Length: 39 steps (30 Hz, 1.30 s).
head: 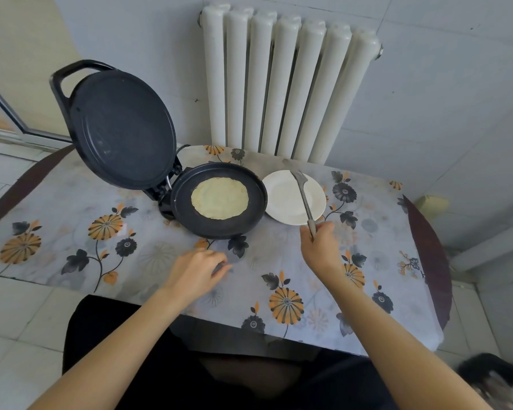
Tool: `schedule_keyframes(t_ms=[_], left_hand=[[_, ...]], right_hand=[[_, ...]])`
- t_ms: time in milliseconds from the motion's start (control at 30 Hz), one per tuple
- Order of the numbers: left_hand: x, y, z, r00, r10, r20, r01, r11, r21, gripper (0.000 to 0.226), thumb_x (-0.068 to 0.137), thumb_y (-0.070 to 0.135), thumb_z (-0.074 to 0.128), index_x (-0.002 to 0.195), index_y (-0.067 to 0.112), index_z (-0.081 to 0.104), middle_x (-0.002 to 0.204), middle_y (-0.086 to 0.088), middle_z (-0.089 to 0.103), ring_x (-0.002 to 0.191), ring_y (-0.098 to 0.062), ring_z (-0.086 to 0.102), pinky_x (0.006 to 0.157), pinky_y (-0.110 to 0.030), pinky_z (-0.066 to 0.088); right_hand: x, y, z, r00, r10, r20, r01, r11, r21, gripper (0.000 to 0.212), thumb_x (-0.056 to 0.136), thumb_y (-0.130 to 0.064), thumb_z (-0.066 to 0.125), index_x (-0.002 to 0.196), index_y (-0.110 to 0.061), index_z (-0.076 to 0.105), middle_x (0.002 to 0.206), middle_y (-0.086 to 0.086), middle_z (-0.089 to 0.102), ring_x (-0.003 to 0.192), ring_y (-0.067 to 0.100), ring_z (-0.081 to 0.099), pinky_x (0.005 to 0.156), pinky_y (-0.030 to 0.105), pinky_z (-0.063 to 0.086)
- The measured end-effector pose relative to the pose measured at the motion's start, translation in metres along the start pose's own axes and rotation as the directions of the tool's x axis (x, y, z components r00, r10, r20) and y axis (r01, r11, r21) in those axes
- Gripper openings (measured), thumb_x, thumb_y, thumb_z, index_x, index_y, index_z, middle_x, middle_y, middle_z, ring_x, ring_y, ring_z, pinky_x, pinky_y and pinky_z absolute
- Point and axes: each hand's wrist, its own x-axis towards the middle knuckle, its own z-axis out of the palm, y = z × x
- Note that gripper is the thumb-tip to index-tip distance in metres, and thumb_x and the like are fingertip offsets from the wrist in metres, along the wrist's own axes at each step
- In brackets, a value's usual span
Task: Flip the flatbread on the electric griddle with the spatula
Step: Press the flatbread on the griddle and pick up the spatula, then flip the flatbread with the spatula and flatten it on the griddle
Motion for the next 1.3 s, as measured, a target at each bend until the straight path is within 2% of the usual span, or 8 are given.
schedule_keyframes(t_ms=[100,200,300,433,700,933,1167,1300], left_hand=[[0.001,-0.001,0.000,1.000,0.002,0.020,-0.003,0.999,0.033,0.028,0.096,0.043,0.057,0.099,0.021,0.073,0.095,0.005,0.075,0.098,-0.015,0.063,0.068,-0.033,0.057],[0.004,-0.002,-0.001,0.998,-0.004,0.061,0.000,0.998,0.059,0.030,0.096,0.045,0.056,0.104,0.023,0.073,0.102,0.008,0.073,0.109,-0.014,0.057,0.074,-0.033,0.056],[0.003,-0.002,-0.002,0.996,0.000,0.086,-0.006,0.998,0.069,0.028,0.097,0.044,0.056,0.105,0.023,0.073,0.106,0.009,0.071,0.109,-0.013,0.055,0.076,-0.033,0.055],[0.001,-0.001,-0.003,0.994,0.005,0.109,-0.011,0.998,0.059,0.027,0.096,0.041,0.057,0.107,0.020,0.071,0.110,0.008,0.067,0.111,-0.013,0.052,0.078,-0.035,0.056],[-0.001,-0.001,-0.007,0.988,-0.011,0.153,0.007,1.000,0.029,0.026,0.093,0.042,0.062,0.110,0.025,0.071,0.116,0.012,0.067,0.112,-0.012,0.055,0.081,-0.037,0.056],[0.008,0.001,-0.012,0.979,-0.031,0.200,0.024,0.999,0.038,0.026,0.092,0.041,0.064,0.109,0.023,0.071,0.112,0.005,0.067,0.111,-0.015,0.055,0.078,-0.036,0.053],[0.011,0.001,-0.011,0.975,-0.043,0.218,0.037,0.999,0.030,0.028,0.092,0.039,0.064,0.114,0.023,0.070,0.117,0.006,0.065,0.111,-0.015,0.056,0.078,-0.031,0.050],[0.011,0.000,-0.010,0.969,-0.057,0.240,0.058,0.998,0.002,0.030,0.092,0.039,0.066,0.115,0.022,0.070,0.119,0.004,0.064,0.111,-0.014,0.055,0.080,-0.034,0.052]], right_hand=[[0.004,-0.015,-0.009,0.998,-0.062,-0.021,0.063,0.997,0.052,0.023,0.107,-0.031,0.048,0.107,-0.009,0.043,0.074,0.001,0.055,0.058,0.014,0.052,0.048,0.029,0.039],[0.006,-0.031,-0.014,0.995,-0.098,0.017,0.097,0.995,0.039,0.029,0.109,-0.035,0.041,0.109,-0.008,0.051,0.089,0.009,0.064,0.074,0.027,0.061,0.064,0.045,0.056],[0.009,-0.041,-0.021,0.989,-0.120,0.087,0.121,0.993,-0.011,0.036,0.110,-0.032,0.038,0.112,-0.005,0.062,0.095,0.003,0.064,0.086,0.028,0.060,0.073,0.040,0.049],[0.012,-0.050,-0.033,0.972,-0.099,0.214,0.111,0.993,-0.045,0.036,0.106,-0.034,0.050,0.095,-0.005,0.068,0.077,0.004,0.067,0.072,0.024,0.057,0.061,0.031,0.042],[0.009,-0.062,-0.067,0.942,-0.176,0.286,0.236,0.953,-0.190,0.023,0.090,-0.038,0.076,0.082,-0.017,0.072,0.065,-0.004,0.076,0.032,-0.001,0.043,0.042,0.019,0.039],[0.001,-0.075,-0.088,0.913,-0.189,0.361,0.290,0.924,-0.250,0.019,0.087,-0.033,0.080,0.081,-0.015,0.080,0.062,-0.005,0.076,0.039,0.008,0.048,0.039,0.014,0.041],[-0.006,-0.071,-0.098,0.898,-0.185,0.400,0.331,0.883,-0.333,0.022,0.087,-0.033,0.079,0.078,-0.014,0.079,0.060,-0.007,0.075,0.032,0.000,0.046,0.043,0.016,0.044],[-0.007,-0.072,-0.106,0.898,-0.181,0.401,0.322,0.891,-0.319,0.011,0.088,-0.026,0.077,0.087,-0.016,0.071,0.057,-0.008,0.074,0.030,-0.001,0.046,0.038,0.014,0.041]])
